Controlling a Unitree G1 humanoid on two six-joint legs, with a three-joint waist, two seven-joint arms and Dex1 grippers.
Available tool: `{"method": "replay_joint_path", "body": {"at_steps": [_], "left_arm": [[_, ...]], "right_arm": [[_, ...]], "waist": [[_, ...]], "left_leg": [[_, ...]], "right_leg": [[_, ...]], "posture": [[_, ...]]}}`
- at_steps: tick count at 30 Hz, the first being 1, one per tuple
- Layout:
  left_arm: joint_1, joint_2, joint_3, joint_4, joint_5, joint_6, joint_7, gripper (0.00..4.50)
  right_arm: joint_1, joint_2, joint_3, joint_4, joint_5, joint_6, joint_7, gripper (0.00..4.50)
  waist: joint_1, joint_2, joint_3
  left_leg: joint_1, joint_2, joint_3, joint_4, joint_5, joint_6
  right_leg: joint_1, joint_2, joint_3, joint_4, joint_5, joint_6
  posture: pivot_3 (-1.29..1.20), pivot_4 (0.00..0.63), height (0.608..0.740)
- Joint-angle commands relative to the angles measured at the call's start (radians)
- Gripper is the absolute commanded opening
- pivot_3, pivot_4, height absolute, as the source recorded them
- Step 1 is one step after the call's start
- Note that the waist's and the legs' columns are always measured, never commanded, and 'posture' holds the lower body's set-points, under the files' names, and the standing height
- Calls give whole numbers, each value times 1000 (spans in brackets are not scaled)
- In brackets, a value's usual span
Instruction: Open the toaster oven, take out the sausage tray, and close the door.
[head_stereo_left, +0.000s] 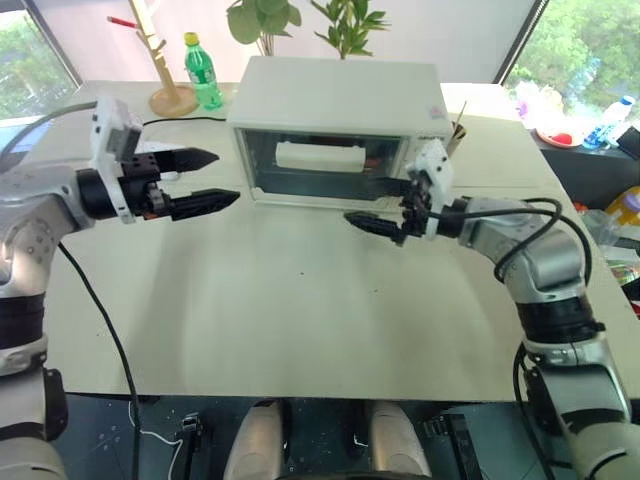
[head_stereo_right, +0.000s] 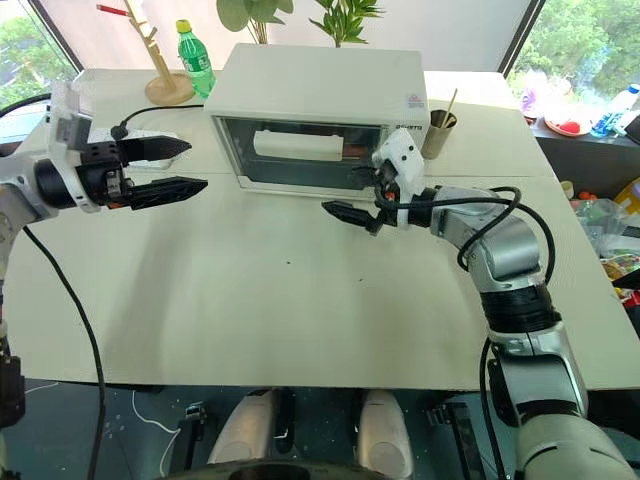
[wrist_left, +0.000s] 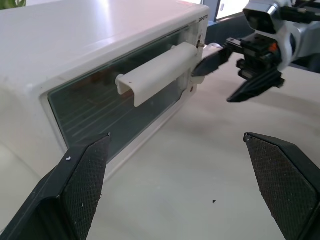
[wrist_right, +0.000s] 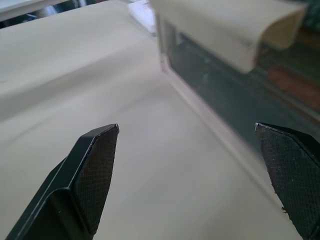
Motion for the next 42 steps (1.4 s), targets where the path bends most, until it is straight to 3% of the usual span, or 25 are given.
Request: {"method": "replay_joint_path", "body": {"at_steps": [1,14,28,29,30,37,42], "left_arm": [[-33,6,8,3,10,-23,-13,4500],[-51,-20,-8,61,66,-69,-29,4500],[-205,-111,-61,171,88,-58,-31,4500],[-228,-123,-68,188,95,-60,-31,3973],[-241,-130,-74,200,103,-64,-32,3716],[-360,-198,-138,393,203,-155,-49,139],[-408,-235,-211,534,313,-286,-101,58]], "right_arm": [[-59,29,6,48,-32,-57,9,4445],[-72,88,-2,-40,-7,-20,25,4445],[81,133,-13,-249,39,81,-78,4445],[96,135,-13,-264,39,84,-86,4500],[105,137,-14,-273,40,87,-92,4500],[168,147,-23,-339,53,107,-132,4500],[211,151,-27,-375,69,122,-162,4500]], "waist": [[0,0,0],[-2,0,0],[-3,0,0],[-3,0,0],[-2,0,0],[-3,0,0],[-1,0,0]], "left_leg": [[0,0,0,0,0,0],[0,0,0,0,0,0],[0,0,1,0,0,0],[0,0,1,0,0,0],[0,0,1,0,0,0],[0,0,1,0,0,0],[0,0,2,0,0,0]], "right_leg": [[0,0,0,0,0,0],[-1,0,0,1,0,0],[-1,1,1,1,0,0],[-1,1,1,1,0,0],[-1,1,1,1,0,0],[-1,1,2,2,0,0],[-1,1,2,2,0,0]], "posture": [[0,150,717],[0,150,717],[0,150,717],[0,150,717],[0,150,717],[0,150,717],[0,150,717]]}}
